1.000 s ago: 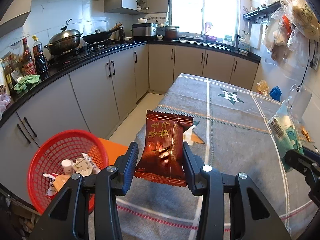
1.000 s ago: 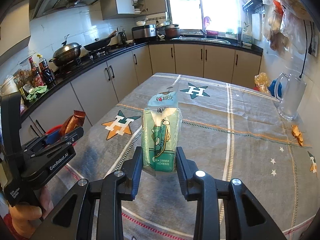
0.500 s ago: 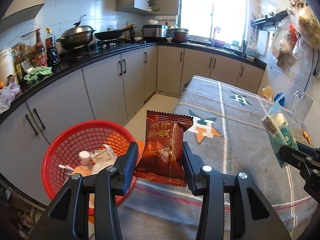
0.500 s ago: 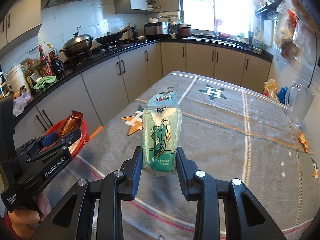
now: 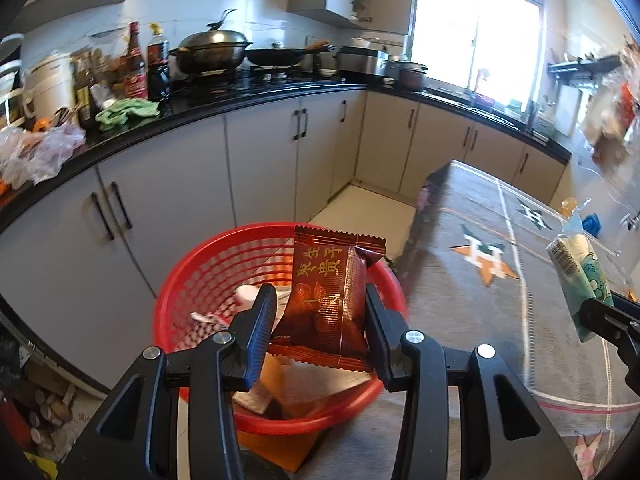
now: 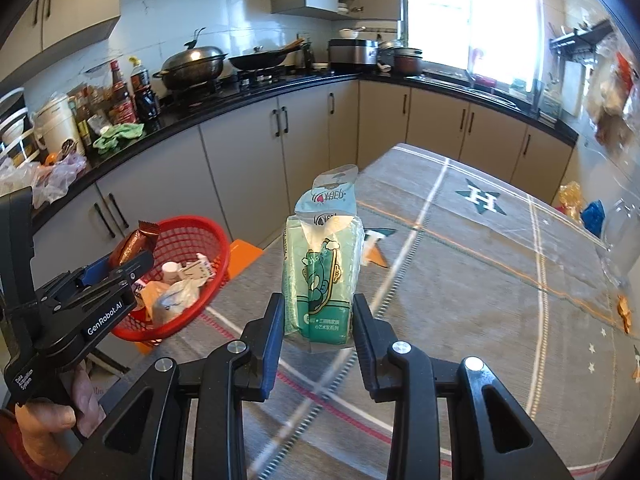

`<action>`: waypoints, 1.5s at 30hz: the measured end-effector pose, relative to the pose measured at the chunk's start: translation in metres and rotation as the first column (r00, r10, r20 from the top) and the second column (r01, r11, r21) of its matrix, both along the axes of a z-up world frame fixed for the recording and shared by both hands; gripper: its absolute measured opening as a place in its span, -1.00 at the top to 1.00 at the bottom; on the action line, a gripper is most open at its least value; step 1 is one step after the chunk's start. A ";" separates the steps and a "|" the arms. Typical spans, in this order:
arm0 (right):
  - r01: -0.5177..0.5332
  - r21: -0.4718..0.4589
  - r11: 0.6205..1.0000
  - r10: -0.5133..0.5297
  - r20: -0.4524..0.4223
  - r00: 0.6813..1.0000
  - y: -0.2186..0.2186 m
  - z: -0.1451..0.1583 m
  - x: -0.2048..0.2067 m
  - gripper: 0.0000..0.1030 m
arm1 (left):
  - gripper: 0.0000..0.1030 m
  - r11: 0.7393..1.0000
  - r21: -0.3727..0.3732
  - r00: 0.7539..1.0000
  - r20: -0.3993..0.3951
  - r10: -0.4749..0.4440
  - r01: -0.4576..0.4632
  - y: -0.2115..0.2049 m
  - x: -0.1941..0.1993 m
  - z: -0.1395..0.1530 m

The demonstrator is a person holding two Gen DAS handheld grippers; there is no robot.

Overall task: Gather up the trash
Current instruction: 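Carry the red wrapper and teal tissue pack over the red basket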

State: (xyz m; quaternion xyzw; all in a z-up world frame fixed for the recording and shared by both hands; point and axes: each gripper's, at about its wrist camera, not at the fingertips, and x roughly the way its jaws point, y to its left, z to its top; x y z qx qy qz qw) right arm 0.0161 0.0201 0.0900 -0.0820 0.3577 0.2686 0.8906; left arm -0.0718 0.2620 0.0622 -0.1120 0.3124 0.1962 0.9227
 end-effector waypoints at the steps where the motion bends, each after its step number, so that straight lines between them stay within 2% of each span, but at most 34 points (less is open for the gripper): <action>1: -0.006 -0.003 1.000 0.006 0.000 1.000 0.004 0.000 -0.002 0.31 | 0.19 1.000 0.000 1.000 -0.001 0.008 -0.008 0.005 -0.002 -0.001; 10: -0.075 -0.032 0.997 0.075 0.000 0.997 0.045 -0.002 -0.010 0.29 | 0.19 0.998 -0.014 0.998 -0.017 0.060 -0.060 0.036 -0.013 -0.013; 18: -0.128 -0.030 0.991 0.127 -0.024 0.992 0.078 -0.008 -0.011 0.29 | 0.19 0.998 -0.018 0.997 -0.032 0.064 -0.065 0.049 -0.014 -0.023; 34: -0.181 0.015 0.983 0.181 -0.144 0.973 0.115 -0.032 0.012 0.27 | 0.19 0.997 -0.060 0.997 -0.070 0.034 -0.038 0.070 -0.007 -0.048; 45: -0.206 0.020 0.978 0.206 -0.214 0.955 0.145 -0.055 0.028 0.22 | 0.19 0.997 -0.068 0.997 -0.072 0.015 -0.020 0.073 0.002 -0.050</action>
